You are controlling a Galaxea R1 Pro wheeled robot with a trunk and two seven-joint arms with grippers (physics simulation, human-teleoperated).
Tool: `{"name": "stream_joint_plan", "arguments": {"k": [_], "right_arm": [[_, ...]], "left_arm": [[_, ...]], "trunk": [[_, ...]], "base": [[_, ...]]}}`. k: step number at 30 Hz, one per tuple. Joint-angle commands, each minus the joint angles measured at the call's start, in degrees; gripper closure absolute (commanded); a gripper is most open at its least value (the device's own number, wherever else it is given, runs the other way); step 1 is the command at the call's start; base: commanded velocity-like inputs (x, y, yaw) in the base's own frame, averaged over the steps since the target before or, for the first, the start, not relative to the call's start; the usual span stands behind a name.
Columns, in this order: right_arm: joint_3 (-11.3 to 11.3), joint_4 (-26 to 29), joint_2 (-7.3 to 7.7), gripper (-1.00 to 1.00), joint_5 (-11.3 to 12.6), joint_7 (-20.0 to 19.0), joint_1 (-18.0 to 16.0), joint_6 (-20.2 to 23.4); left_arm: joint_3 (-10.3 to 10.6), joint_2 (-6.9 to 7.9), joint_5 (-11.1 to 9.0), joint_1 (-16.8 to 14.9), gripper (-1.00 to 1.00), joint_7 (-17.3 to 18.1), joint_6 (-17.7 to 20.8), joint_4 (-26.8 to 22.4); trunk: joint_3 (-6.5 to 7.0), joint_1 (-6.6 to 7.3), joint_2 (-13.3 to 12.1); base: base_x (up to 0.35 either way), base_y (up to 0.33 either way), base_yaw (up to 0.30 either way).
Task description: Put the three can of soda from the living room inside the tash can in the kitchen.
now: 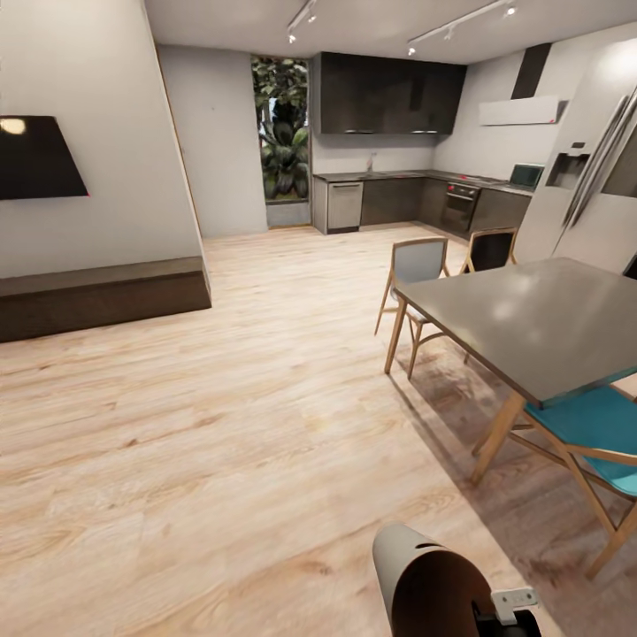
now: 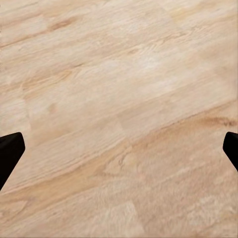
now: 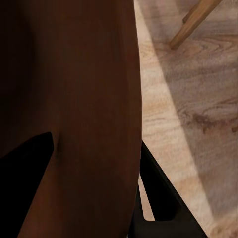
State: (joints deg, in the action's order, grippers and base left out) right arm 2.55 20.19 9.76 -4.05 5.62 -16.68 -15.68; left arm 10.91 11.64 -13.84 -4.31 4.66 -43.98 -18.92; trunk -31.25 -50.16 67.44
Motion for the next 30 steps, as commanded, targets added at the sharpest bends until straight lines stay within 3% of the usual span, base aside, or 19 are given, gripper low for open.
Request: {"name": "stream_joint_plan", "arguments": {"k": [1,10,30], "right_arm": [[-0.1,0.1,0.0,1.0,-0.2,0.0,0.0,0.0],[-0.1,0.1,-0.02,1.0,-0.2,0.0,0.0,0.0],[-0.1,0.1,-0.01,1.0,-0.2,0.0,0.0,0.0]], "left_arm": [[0.0,-0.02,0.0,0.0,-1.0,0.0,0.0,0.1],[-0.4,-0.01,0.0,0.0,-1.0,0.0,-0.9,0.2],[-0.5,0.05,-0.2,0.0,-1.0,0.3,-1.4,0.1]], "trunk": [[0.01,0.0,0.0],[0.01,0.0,0.0],[0.01,0.0,0.0]], "base": [[0.206,-0.152,0.116],[0.048,0.003,0.13],[-0.125,0.251,0.095]]}}
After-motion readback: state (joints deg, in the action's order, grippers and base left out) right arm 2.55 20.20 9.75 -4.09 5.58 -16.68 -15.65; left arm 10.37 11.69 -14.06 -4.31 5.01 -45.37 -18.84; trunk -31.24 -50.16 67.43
